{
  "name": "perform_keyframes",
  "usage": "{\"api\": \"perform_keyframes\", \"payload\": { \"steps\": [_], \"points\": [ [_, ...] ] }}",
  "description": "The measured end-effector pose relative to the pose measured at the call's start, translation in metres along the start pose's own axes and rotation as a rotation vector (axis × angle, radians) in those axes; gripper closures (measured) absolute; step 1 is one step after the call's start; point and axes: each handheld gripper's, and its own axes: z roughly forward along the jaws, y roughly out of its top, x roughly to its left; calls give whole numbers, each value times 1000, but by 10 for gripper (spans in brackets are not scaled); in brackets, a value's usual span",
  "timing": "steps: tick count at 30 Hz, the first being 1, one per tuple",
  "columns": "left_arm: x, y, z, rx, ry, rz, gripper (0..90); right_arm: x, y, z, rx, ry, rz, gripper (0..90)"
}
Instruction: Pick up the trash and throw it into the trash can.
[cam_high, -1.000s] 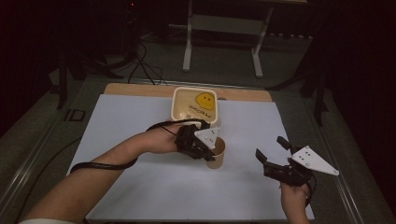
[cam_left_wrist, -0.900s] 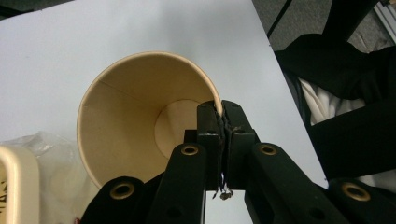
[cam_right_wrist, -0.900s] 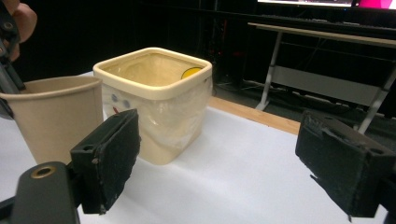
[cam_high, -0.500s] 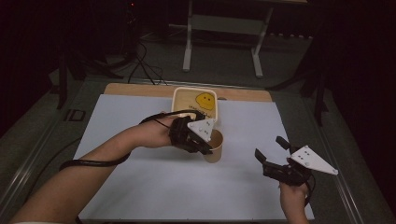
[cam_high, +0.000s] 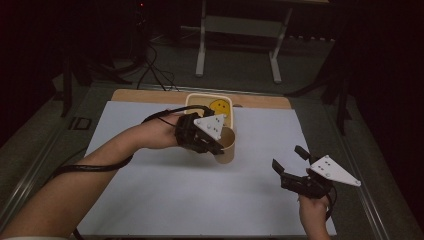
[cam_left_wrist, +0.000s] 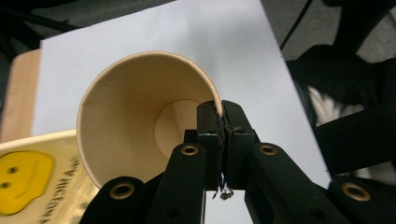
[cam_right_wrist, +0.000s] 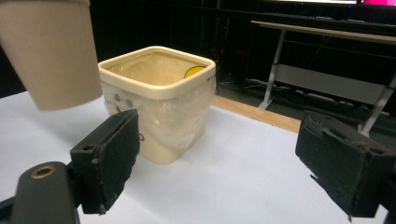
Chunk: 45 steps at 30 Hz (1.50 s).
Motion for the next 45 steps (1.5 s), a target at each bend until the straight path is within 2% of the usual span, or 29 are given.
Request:
{"api": "perform_keyframes", "payload": {
  "steps": [12, 23, 30, 37, 42, 45],
  "points": [
    [18, 1, -20, 16, 59, -8, 887, 0, 0, 0, 3, 0, 0, 137],
    [38, -2, -29, 25, 86, -29, 886, 0, 1, -2, -1, -3, -7, 138],
    [51, -4, -30, 44, 101, -32, 886, 1, 0, -2, 5, 3, -5, 138],
    [66, -7, -28, 54, 111, -54, 885, 1, -1, -1, 6, 3, -5, 138],
    [80, -11, -28, 91, 122, -86, 884, 1, -1, 0, 8, 7, -6, 138],
    [88, -14, -27, 123, 126, -88, 884, 1, -1, 0, 11, 8, -5, 138]
  ]
}}
